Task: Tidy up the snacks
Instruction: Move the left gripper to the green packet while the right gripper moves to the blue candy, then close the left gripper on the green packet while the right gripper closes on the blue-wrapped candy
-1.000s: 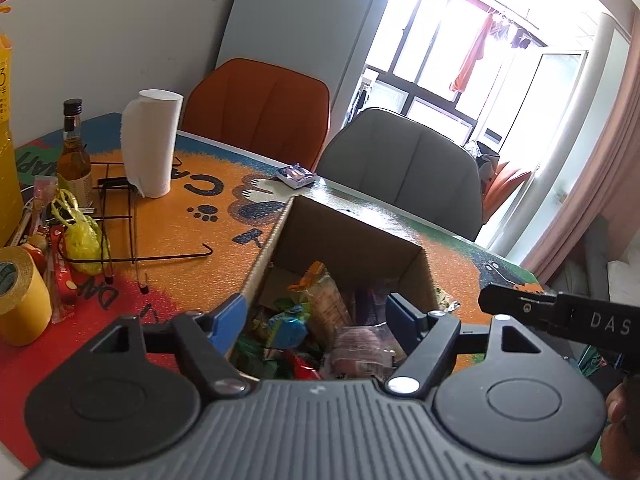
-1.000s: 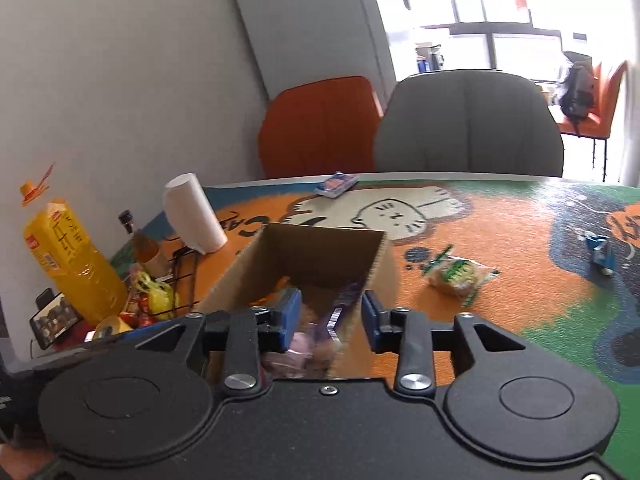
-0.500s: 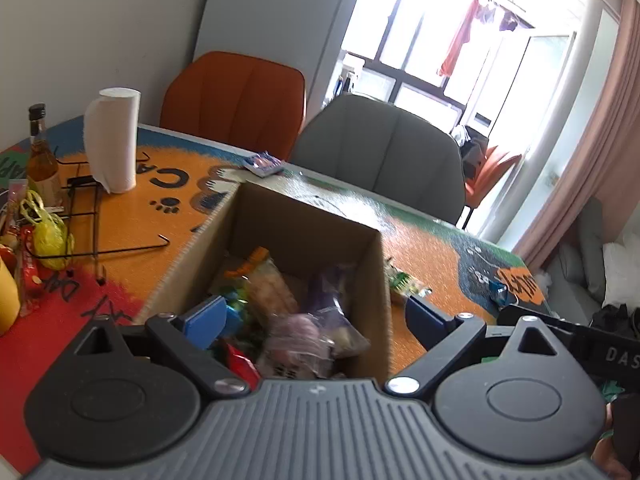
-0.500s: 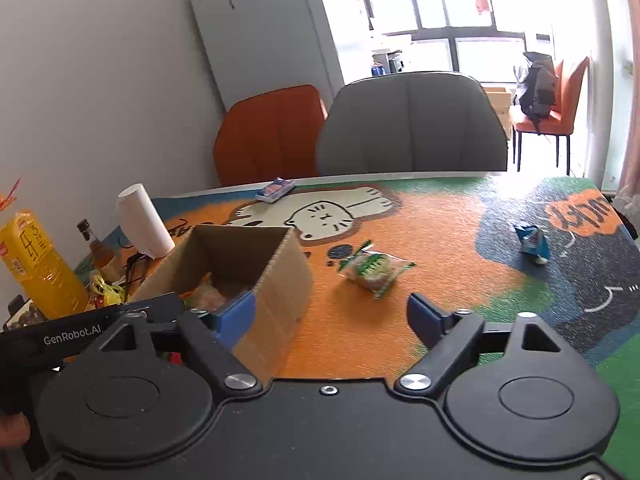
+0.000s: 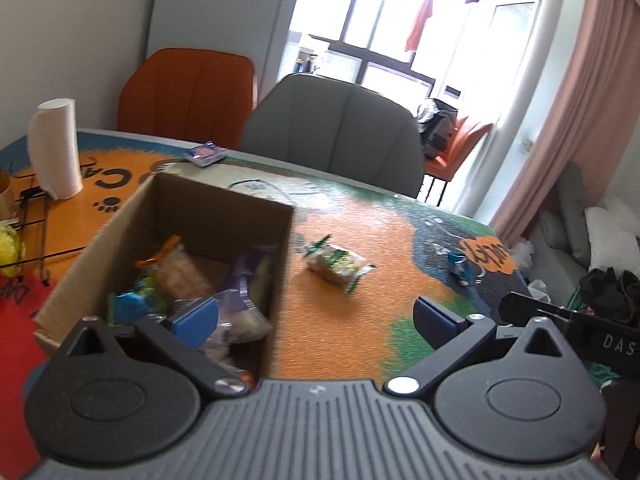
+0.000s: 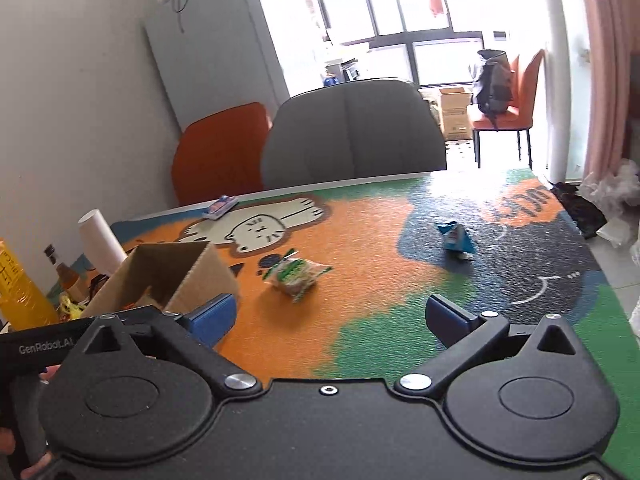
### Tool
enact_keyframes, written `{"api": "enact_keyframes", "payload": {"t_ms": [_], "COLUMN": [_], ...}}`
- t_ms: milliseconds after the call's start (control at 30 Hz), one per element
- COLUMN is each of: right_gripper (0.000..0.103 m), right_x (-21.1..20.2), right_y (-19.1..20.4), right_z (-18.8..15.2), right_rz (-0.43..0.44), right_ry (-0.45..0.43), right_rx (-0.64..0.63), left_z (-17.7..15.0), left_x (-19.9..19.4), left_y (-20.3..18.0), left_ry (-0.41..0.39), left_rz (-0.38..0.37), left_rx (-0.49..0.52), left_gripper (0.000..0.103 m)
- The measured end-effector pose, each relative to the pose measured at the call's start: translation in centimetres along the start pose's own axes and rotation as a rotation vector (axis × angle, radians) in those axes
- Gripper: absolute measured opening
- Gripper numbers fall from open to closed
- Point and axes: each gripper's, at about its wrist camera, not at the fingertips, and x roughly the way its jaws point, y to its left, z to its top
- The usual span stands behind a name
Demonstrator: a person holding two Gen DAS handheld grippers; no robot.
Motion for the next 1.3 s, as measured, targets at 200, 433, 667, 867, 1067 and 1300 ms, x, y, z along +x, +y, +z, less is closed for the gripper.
{"api": "enact_keyframes", "payload": {"t_ms": [200,433,667,867,1067,1300], "right_gripper": [0.103,0.103,0.103,0.103,0.103,0.103], "right_x": [0.0,0.8,2.1,3.6,5.4,7.9], "right_y": [-2.5,-5.4,-8.0,-10.3,-13.1,-15.2], "right_z": [0.1,0.2,0.6,1.0,1.6,2.0], "right_rz": [-0.020,-0.040,-0.042,-0.027,-0.025,-0.019], "right_ry": [-0.015,-0.020,-0.014,-0.012,-0.010,0.013], "right_rx": [0.031,0.063,0.091,0.109,0.137,0.160], "left_z": [0.2,0.3,0.1,0.2,0.1,-0.3], "left_x": [1.3,3.4,5.8,8.7,11.9,15.4], "left_y": [-2.1,-4.3,-6.4,-7.8,-8.7,-10.5], "left_ry": [-0.001,0.006,0.015,0.017,0.023,0.052], "left_rz": [-0.048,-0.055,-0.046,-0.001,0.040,0.085], "left_rx": [0.024,0.019,0.019,-0.006,-0.048,-0.049], "left_gripper": [0.103,0.103,0.103,0.103,0.102,0.102]}}
